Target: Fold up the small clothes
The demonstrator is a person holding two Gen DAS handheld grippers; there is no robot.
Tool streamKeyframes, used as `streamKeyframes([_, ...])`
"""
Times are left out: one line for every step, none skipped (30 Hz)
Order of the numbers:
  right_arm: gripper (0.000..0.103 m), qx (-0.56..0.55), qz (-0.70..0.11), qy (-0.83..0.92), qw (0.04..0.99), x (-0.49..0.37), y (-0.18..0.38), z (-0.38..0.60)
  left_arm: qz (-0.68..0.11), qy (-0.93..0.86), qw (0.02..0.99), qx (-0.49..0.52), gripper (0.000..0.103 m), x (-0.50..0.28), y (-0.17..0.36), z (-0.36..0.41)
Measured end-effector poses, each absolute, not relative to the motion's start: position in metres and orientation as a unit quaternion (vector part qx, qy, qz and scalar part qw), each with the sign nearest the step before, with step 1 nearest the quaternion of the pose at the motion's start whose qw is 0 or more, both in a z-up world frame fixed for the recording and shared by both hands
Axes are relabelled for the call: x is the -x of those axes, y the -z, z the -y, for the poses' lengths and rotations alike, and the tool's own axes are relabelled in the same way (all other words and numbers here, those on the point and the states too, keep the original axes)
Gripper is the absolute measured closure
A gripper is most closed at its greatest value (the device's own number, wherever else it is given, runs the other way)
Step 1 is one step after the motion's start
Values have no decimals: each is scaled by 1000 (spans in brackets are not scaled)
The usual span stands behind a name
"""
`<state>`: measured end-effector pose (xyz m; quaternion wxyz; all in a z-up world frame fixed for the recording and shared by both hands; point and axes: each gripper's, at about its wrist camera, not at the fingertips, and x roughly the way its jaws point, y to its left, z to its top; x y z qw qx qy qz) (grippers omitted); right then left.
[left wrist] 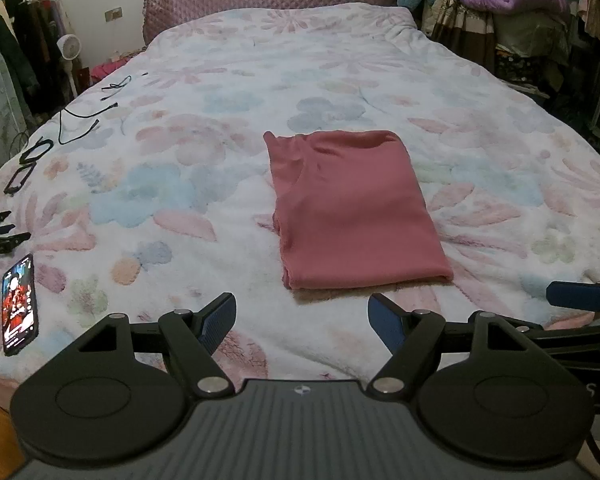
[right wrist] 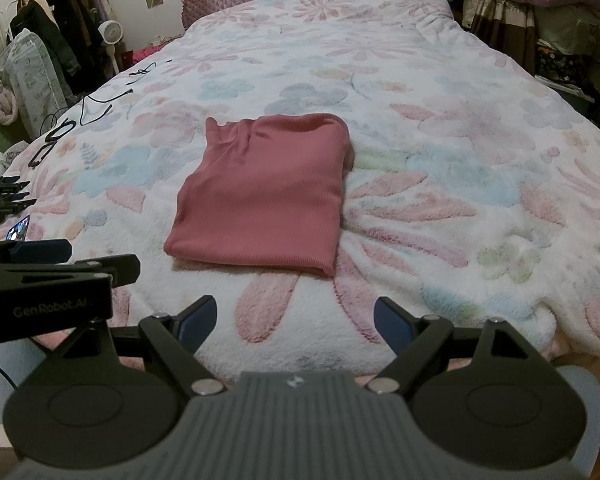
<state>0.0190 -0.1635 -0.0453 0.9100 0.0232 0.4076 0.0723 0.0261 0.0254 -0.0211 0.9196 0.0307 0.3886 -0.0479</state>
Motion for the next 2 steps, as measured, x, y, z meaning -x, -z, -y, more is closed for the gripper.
streamKeyframes([21, -23, -407, -72, 910, -19, 45, 163, -389, 48, 919, -31, 15, -26, 21, -25])
streamKeyframes([21, -23, -407, -72, 910, -19, 45, 163, -389, 47, 919, -32, 14, -25, 21, -25])
